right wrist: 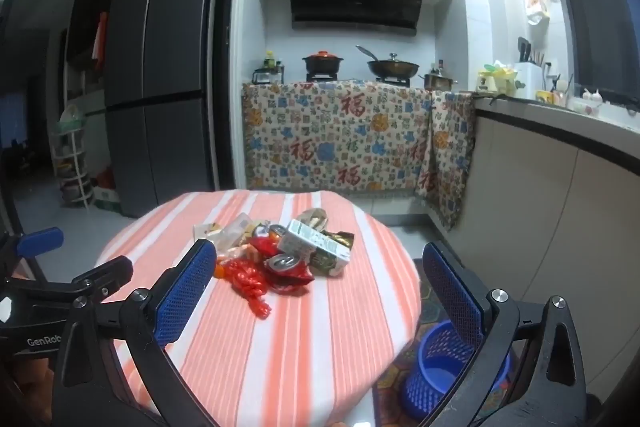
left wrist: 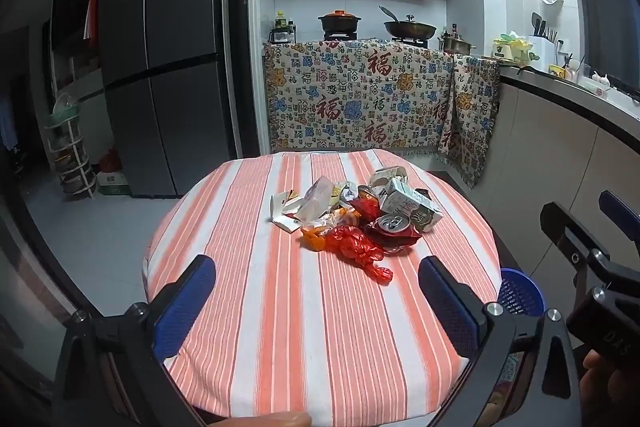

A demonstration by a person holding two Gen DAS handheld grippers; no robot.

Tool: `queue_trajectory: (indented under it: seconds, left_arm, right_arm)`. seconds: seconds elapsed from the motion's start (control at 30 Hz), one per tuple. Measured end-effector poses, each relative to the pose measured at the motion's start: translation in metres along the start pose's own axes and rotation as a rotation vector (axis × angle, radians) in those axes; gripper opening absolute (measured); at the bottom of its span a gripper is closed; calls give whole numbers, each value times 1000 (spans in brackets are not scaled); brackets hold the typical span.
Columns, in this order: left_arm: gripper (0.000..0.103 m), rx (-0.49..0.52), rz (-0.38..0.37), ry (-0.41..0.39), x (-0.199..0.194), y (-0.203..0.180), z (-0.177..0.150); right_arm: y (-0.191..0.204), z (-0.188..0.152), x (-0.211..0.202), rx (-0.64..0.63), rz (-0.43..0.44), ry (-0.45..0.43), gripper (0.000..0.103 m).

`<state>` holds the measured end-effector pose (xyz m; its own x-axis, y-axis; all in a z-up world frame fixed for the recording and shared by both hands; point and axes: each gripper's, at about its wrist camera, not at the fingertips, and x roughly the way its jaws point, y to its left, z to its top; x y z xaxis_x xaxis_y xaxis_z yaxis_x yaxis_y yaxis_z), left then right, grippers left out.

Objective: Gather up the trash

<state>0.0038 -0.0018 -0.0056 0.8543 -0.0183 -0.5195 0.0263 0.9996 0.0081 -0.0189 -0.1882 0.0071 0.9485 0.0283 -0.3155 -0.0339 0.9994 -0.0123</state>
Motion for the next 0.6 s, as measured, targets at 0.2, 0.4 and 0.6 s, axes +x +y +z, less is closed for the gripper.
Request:
queue_trajectory:
  seconds: [0.2,0.4,0.6]
  left_arm:
    - [103,12,3,0,-1,-4,-1]
    - [103,17,6,1,-1,-6,-3]
    - [103,23,8,3,0,-8,-4]
  right_arm:
    - [0,-1,-3,2,2,8,103]
    - [-1,-4,-3,7,3,13,103]
    - [0,-3,-3,5,2,10,103]
